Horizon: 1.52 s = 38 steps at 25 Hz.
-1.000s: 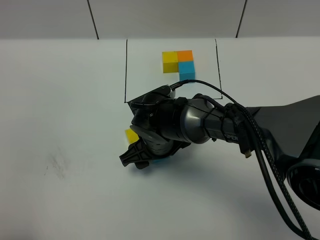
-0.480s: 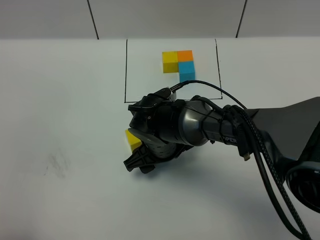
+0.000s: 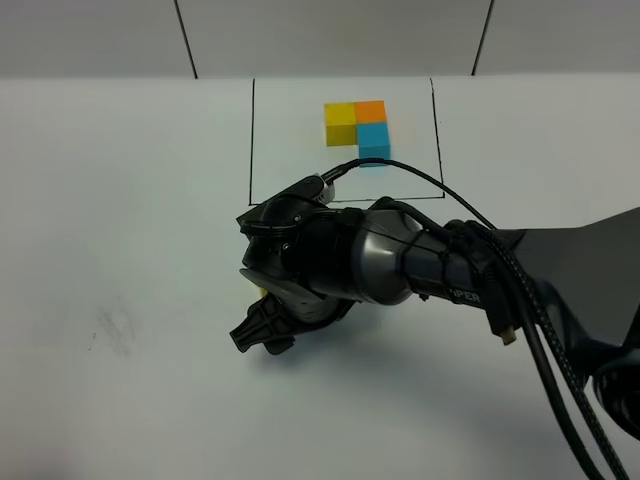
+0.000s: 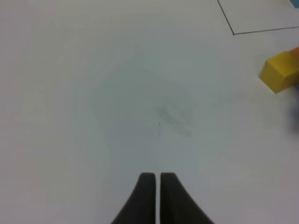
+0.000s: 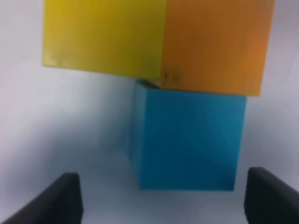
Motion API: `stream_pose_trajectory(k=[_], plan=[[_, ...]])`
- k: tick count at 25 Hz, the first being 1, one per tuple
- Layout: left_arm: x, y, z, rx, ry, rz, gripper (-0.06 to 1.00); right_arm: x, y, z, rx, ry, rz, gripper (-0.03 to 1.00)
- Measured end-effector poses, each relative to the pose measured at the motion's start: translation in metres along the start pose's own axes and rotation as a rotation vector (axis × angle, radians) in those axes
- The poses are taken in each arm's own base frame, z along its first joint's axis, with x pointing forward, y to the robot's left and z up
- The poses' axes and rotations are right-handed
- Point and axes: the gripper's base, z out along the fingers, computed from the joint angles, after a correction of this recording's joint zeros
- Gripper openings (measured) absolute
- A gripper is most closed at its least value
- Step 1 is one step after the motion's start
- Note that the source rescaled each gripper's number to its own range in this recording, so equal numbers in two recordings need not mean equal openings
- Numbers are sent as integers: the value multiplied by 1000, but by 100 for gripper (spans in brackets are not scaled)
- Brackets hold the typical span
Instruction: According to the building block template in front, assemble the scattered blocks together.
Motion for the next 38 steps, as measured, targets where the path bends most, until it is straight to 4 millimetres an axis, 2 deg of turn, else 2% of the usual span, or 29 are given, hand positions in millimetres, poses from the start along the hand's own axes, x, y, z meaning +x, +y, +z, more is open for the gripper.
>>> stream_pose_trajectory(k=[14, 17, 19, 22, 24, 27, 31, 34, 38], plan=[[0, 0, 0, -1, 0, 1, 0, 5, 3, -45, 10, -30, -27, 74], [0, 0, 0, -1, 0, 1, 0, 5, -1, -52, 24, -39, -37, 62], [0, 0, 0, -1, 0, 1, 0, 5, -3, -56, 39, -37, -40, 46], [0, 0, 0, -1, 0, 1, 0, 5, -8, -60, 81, -44, -60, 14], [0, 0, 0, -1, 0, 1, 0, 5, -11, -61, 108, -46, -73, 5], [0, 0, 0, -1, 0, 1, 0, 5, -15, -62, 149, -42, -86, 1], [0, 0, 0, -1, 0, 1, 0, 3, -21, -64, 220, -57, -107, 1], [0, 0, 0, -1, 0, 1, 0, 2, -28, -75, 237, -78, -101, 1], [0, 0, 0, -1, 0, 1, 0, -3, -46, -95, 243, -112, -78, 1]])
